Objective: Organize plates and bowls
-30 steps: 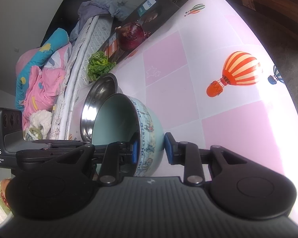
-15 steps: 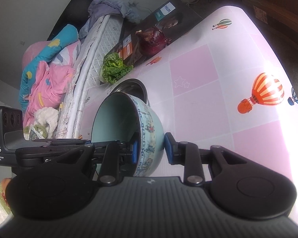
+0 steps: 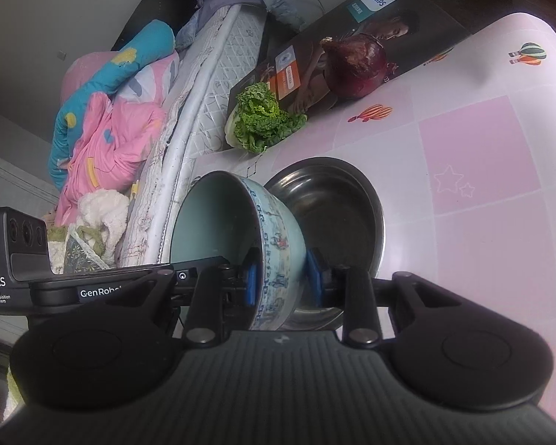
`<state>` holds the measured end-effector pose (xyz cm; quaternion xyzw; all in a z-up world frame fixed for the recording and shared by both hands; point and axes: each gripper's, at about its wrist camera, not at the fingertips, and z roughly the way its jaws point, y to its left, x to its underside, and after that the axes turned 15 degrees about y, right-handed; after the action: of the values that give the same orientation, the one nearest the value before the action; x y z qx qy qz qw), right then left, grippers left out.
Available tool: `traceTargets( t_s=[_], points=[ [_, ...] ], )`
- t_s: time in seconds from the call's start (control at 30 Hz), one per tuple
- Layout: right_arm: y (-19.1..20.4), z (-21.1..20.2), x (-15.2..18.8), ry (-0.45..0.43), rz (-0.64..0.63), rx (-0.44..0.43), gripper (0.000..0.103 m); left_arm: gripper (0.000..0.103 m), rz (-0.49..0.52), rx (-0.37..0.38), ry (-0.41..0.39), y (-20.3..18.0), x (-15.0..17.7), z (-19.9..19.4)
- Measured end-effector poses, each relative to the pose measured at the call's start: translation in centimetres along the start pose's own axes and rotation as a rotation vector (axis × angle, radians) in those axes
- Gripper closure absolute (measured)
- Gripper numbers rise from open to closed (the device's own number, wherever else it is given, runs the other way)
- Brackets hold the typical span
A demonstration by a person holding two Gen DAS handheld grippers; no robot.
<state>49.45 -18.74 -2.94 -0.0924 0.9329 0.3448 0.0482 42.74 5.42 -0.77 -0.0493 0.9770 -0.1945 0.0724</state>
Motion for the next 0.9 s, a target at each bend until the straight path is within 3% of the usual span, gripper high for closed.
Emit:
traceTargets(
  t_s=[0.27, 0.47, 0.57, 0.63, 0.8, 0.9],
  points=[
    [-1.5, 5.1, -2.0, 0.038, 0.02, 0.084, 0.077, 0.089, -0.043, -0.018, 0.051, 2.7, -1.4, 4.5],
    [-1.4, 5.0, -2.5, 0.011, -0.003, 0.141, 0.073, 0.086, -0.05, 0.012, 0.028, 3.1, -1.7, 4.5],
    [-1.1, 4.3, -2.6, -0.009, -0.02, 0.152, 0.066, 0.08, -0.044, 0.019, -0.002, 2.9, -1.5, 3.7],
    [-0.8, 3.8, -2.5, -0.032, -0.03, 0.16, 0.051, 0.068, -0.037, 0.021, -0.018, 2.8, -1.4, 3.1],
    [-0.5, 1.8, -1.9, -0.109, -0.02, 0.108, 0.046, 0.047, -0.014, 0.026, -0.071, 2.1, -0.6, 1.5],
    [0.0, 0.1, -1.1, -0.162, -0.027, 0.074, 0.044, 0.043, 0.013, 0.026, -0.094, 1.7, 0.2, 0.4]
  ],
)
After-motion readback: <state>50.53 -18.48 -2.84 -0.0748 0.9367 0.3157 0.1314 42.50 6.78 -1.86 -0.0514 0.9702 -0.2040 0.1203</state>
